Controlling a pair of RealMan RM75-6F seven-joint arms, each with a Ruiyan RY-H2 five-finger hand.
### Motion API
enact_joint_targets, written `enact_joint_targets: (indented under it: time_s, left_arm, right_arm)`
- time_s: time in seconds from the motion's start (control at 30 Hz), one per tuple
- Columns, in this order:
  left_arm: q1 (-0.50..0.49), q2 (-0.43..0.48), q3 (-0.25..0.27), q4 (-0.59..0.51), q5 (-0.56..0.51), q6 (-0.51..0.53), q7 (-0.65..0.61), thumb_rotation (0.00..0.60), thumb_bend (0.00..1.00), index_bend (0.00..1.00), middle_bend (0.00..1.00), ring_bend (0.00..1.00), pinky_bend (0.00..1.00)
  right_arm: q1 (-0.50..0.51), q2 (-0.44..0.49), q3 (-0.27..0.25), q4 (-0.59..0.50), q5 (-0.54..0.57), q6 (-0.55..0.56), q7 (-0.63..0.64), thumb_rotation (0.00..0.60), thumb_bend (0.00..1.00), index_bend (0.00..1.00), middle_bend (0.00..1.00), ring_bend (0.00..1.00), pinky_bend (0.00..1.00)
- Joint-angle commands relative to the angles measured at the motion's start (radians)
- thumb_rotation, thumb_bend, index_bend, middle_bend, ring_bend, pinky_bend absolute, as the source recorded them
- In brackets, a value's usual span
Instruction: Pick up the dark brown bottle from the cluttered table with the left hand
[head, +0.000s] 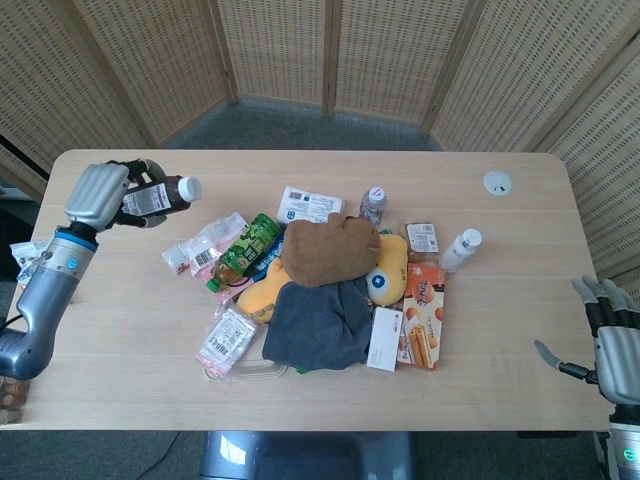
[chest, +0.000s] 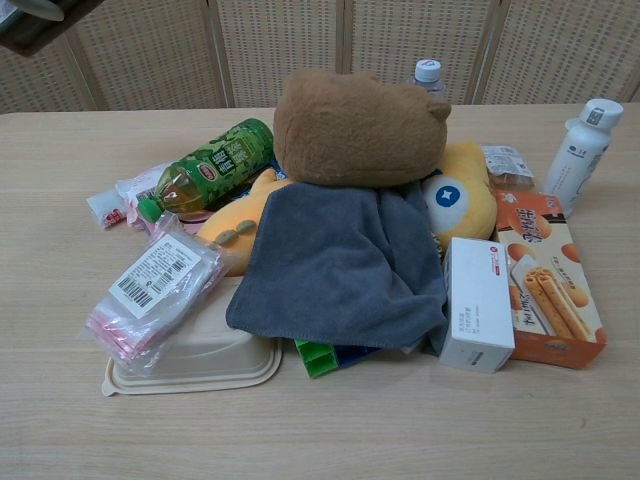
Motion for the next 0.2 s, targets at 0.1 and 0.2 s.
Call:
enact_joint_targets:
  time_s: [0.1,0.2]
  left_arm:
    - [-0.017,-0.004,-0.008,-0.009,-0.018,-0.001,0.024,0.6,0.18,0.67,0.73,0.67,0.39]
    - [-0.024,-0.01,-0.007,-0.008,-0.025,-0.003,0.033,0.6,0.18,0.67,0.73,0.67,0.39]
  right_arm:
    - [-0.008,0.003,0.0,0.01,0.007,0.004,0.011,0.34,0.22,0.0,0.0,0.0,0.0]
    - [-0.01,0.007,0.001,0.012,0.009,0.005,0.015,0.342,0.22,0.0,0.0,0.0,0.0]
